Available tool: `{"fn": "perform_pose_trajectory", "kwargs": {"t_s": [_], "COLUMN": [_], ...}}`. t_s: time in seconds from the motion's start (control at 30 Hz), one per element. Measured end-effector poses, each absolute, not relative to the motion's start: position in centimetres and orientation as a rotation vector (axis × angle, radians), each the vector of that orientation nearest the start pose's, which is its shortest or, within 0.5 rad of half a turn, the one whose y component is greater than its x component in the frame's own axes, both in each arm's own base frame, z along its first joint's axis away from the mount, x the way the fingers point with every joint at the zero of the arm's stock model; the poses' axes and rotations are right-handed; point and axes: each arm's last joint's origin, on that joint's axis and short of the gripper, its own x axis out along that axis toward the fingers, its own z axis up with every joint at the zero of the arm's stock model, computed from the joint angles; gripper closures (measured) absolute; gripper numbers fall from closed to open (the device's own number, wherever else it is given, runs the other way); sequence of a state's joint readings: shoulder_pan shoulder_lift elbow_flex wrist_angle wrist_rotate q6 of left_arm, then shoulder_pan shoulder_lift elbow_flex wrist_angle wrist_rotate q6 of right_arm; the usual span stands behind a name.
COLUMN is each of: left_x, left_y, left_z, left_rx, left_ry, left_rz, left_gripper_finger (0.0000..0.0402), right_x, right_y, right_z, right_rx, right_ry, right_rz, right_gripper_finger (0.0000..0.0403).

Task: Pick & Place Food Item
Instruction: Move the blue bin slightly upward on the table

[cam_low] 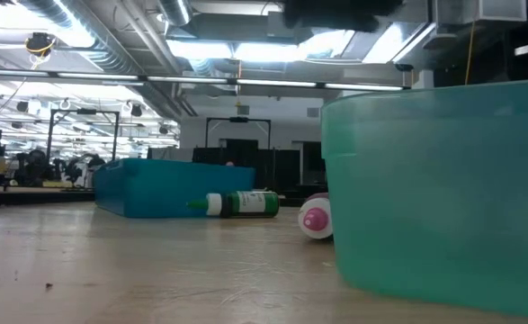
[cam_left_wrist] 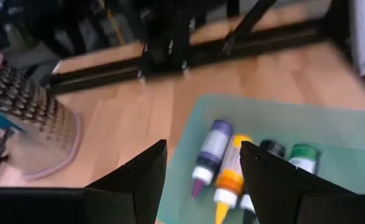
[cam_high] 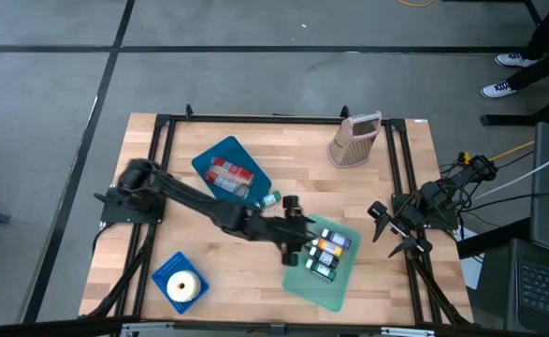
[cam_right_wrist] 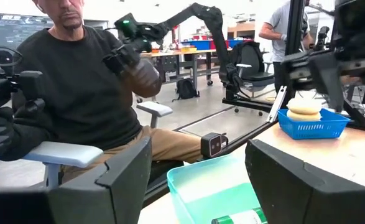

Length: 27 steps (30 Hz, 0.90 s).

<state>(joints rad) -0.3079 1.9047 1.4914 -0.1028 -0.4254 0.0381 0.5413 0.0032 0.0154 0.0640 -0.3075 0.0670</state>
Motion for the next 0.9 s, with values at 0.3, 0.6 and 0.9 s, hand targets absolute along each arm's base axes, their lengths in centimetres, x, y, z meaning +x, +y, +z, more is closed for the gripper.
{"fn": "perform_pose_trajectory", "kwargs": {"t_s": [0.3, 0.6, 0.9], "left_x": [31.4, 30.6, 30.7], "left_y": [-8.4, -8.7, -10.5], "left_z": [23.6, 19.5, 15.7], "left_rx": [0.012, -0.057, -0.148], "left_ry": [0.165, 0.213, 0.333], "left_rz": [0.255, 0.34, 0.502], "left_gripper_finger": [0.0204, 0.0204, 0.0204], "right_x": [7.7, 7.8, 7.8], "right_y": [5.7, 5.6, 5.6], "right_z": [17.5, 17.6, 17.6], "right_rx": [0.071, 0.07, 0.076], "right_ry": [-0.049, -0.064, -0.061], "right_rz": [0.85, 0.828, 0.821], "right_gripper_finger": [0.0149, 0.0149, 0.0149]}}
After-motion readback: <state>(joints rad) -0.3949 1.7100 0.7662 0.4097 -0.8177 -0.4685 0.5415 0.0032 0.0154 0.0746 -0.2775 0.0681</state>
